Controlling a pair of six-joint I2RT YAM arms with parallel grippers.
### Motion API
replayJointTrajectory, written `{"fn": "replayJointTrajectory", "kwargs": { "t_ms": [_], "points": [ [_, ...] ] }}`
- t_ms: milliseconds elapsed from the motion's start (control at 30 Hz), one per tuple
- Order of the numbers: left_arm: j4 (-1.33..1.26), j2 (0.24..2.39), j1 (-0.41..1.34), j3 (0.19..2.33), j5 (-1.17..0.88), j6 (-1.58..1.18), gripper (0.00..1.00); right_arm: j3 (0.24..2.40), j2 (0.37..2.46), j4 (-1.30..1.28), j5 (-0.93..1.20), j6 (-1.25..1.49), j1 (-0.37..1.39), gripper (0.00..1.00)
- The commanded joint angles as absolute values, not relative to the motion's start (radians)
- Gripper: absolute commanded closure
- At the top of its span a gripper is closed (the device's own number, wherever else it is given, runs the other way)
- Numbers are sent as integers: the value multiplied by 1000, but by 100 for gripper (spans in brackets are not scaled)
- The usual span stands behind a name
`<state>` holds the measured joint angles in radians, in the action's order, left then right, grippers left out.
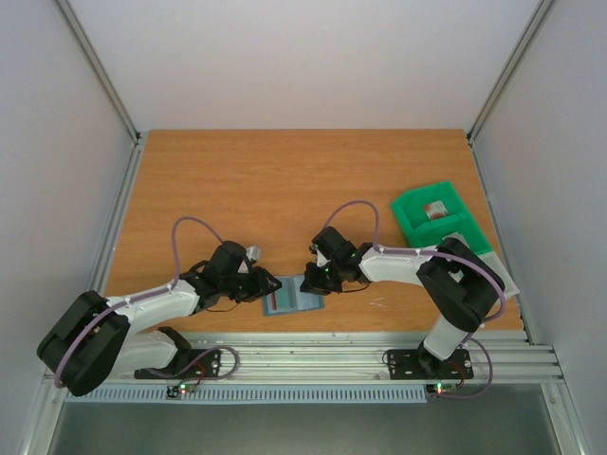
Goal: Take the credit cards out of the card holder
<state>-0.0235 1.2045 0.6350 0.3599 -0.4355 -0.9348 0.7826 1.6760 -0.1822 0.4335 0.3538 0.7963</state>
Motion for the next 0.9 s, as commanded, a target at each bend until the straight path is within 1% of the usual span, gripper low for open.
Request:
{"fn": "replayJointTrajectory", "kwargs": {
  "t_ms": [0, 500, 667, 867],
  "points": [
    [-137, 1223, 632, 368, -480, -952, 69, 755, 1680, -206, 395, 350, 802, 93],
    [-212, 1240, 635, 370, -527, -1021, 69, 745, 1655, -188, 396, 356, 802, 93],
    [-262, 1281, 640, 375, -561, -1043, 69, 761, 1633, -173, 454, 374, 801, 90],
    [-278, 1307, 661, 397, -574, -1039, 69, 771, 1542, -251, 373, 358, 801, 87]
  ]
}}
